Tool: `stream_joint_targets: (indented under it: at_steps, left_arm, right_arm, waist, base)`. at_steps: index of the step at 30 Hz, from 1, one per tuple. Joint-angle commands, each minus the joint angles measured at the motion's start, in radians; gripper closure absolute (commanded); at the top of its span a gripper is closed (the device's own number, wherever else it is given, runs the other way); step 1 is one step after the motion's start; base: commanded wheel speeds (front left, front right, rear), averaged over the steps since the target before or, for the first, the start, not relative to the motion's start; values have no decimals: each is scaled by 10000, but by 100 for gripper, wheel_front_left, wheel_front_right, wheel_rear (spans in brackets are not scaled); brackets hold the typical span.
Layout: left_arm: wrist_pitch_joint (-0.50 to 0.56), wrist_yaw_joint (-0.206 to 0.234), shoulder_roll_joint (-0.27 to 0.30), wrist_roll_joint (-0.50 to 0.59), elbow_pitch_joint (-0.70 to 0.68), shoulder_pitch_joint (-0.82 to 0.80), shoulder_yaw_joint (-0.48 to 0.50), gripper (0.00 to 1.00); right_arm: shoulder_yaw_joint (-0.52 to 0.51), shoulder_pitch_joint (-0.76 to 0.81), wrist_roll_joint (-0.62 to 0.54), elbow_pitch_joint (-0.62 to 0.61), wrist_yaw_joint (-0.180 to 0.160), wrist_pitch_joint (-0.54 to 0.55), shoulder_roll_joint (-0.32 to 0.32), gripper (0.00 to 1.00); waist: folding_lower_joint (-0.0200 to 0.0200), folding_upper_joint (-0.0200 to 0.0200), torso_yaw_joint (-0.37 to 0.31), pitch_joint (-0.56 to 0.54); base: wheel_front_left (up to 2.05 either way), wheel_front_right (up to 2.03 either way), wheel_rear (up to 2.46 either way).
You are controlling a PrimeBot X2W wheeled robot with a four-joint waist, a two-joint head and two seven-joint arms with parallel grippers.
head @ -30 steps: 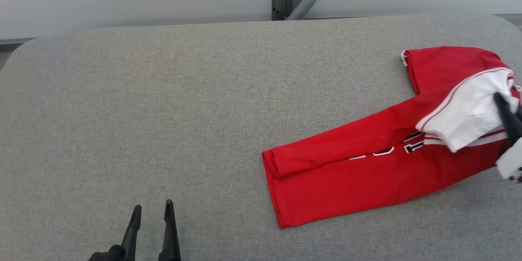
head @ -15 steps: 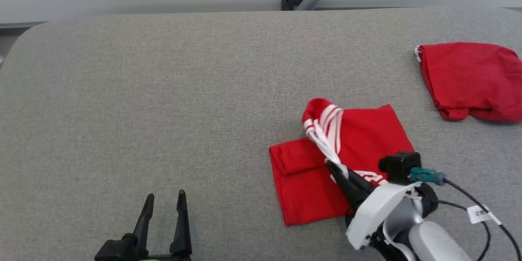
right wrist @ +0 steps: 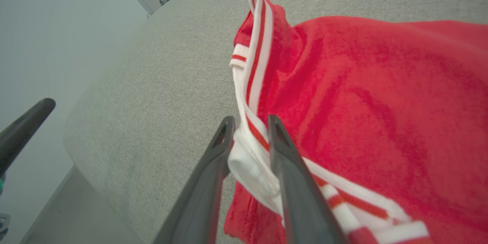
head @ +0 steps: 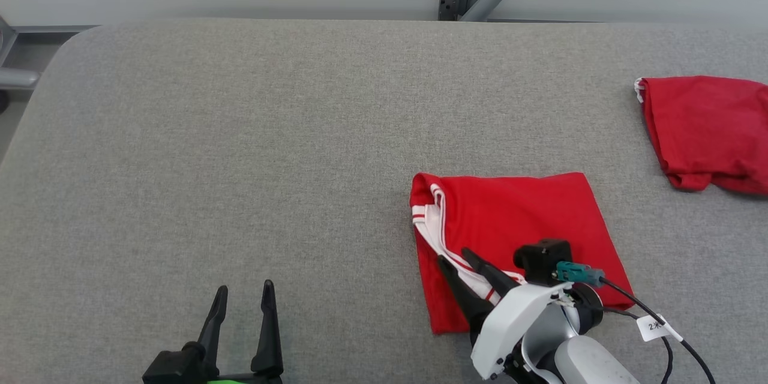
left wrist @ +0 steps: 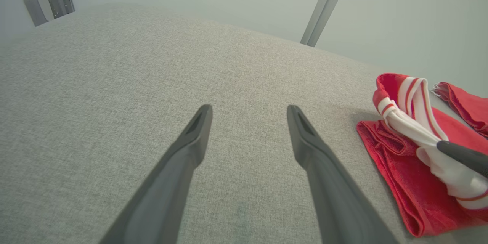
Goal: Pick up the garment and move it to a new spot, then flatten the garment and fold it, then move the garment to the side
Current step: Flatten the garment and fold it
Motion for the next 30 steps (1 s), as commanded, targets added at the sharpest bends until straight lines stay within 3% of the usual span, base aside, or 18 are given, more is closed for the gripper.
stream_joint_targets:
  at_steps: [1,7,15,23,30]
  left_arm:
    - [-40,53,8,33,7,-61,-24,0]
    - [-40,94,8,49,32,124,43,0]
    - [-42,155,7,137,-193,405,243,0]
    - [-40,13,9,567,-223,347,516,0]
    - [-41,-254,11,1283,-203,558,910,0]
  right_arm:
    - [56,-98,-49,8,2,-107,6,0]
    - [-89,278,-348,-921,2,-390,22,0]
    - [-1835,1256,-1304,-2654,0,-1350,-794,0]
    - [-3225,1669,-2451,-1632,0,-3165,-1146,0]
    - [-4240,1875,-3020,-871,-1,-3509,-936,0]
  waist:
    - [0,35,-10,-28]
    - [0,35,-119,-145]
    - [0,35,-508,-376]
    - [0,35,-694,-569]
    - [0,35,-771,-1017]
  base:
    - [0,0,0]
    - [0,0,0]
    - [0,0,0]
    - [0,0,0]
    - [0,0,0]
